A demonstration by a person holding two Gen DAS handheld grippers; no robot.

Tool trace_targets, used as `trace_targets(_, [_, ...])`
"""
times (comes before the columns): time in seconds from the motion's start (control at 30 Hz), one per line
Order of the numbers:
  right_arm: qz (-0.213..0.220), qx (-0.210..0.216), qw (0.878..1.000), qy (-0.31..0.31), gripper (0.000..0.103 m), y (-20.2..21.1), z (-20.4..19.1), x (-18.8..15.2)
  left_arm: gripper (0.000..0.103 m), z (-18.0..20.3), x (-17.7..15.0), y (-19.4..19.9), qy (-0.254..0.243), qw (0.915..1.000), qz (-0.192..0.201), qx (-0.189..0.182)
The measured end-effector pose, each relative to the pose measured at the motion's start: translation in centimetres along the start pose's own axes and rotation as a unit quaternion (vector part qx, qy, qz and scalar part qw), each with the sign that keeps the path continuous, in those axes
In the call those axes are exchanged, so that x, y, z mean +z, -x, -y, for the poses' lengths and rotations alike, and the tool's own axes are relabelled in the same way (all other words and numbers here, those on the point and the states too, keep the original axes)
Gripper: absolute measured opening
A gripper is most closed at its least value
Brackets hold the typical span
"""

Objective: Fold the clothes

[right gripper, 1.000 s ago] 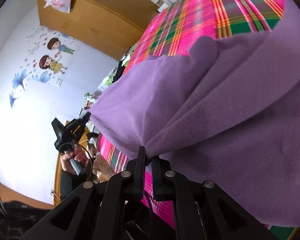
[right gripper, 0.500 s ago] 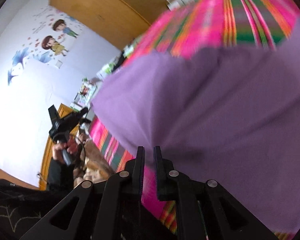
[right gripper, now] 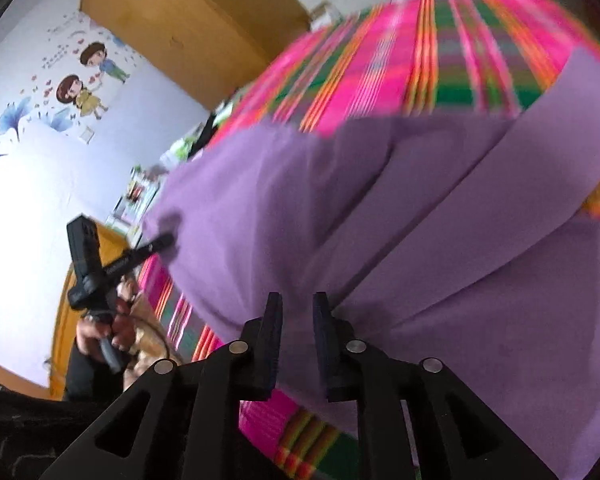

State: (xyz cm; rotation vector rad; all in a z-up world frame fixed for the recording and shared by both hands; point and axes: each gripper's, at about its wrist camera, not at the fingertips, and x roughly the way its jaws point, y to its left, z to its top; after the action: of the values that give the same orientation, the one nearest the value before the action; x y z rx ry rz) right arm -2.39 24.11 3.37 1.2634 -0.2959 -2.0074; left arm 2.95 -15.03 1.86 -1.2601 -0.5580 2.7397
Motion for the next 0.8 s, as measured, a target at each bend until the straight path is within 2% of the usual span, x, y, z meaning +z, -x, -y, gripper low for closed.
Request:
trace_targets(0.07, [0.039, -0.029, 0.999, -0.003, 0.03, 1.4, 0.8, 1.1, 0.009, 1.7, 0.3, -0.8, -0.02, 0.9998, -0.002, -0.007])
trace_targets(0.13, [0.069, -0.077, 0.995, -0.011, 0.035, 2.3, 1.9, 2.3, 0.009, 3.7, 0.5, -2.0, -0.037, 0.9991, -0.009, -0.02])
trace_targets(0.23, [0.093, -0.155, 0.983, -0.024, 0.037, 3.2, 4.9, 3.9, 0.009, 6.6, 0.6, -3.6, -0.063, 0.9973, -0.019, -0.03])
trace_targets(0.37, [0.102, -0.226, 0.968, -0.039, 0.038, 2.5, 7.5, 6.3, 0.009, 10.1, 0.5, -5.1, -0.106, 0.9935, -0.029, -0.029])
trace_targets(0.57, [0.093, -0.264, 0.959, -0.039, 0.038, 0.9, 9.7, 8.7, 0.009, 13.4, 0.7, -6.9, -0.154, 0.9876, -0.029, 0.014])
trace_targets(0.7, [0.081, -0.291, 0.953, -0.038, 0.038, -0.5, 10.6, 9.5, 0.009, 14.1, 0.4, -7.9, -0.16, 0.9854, -0.039, 0.043])
trace_targets(0.8, [0.071, -0.301, 0.95, -0.037, 0.038, -0.9, 11.3, 9.3, 0.01, 14.3, 0.4, -8.0, -0.162, 0.9848, -0.036, 0.05])
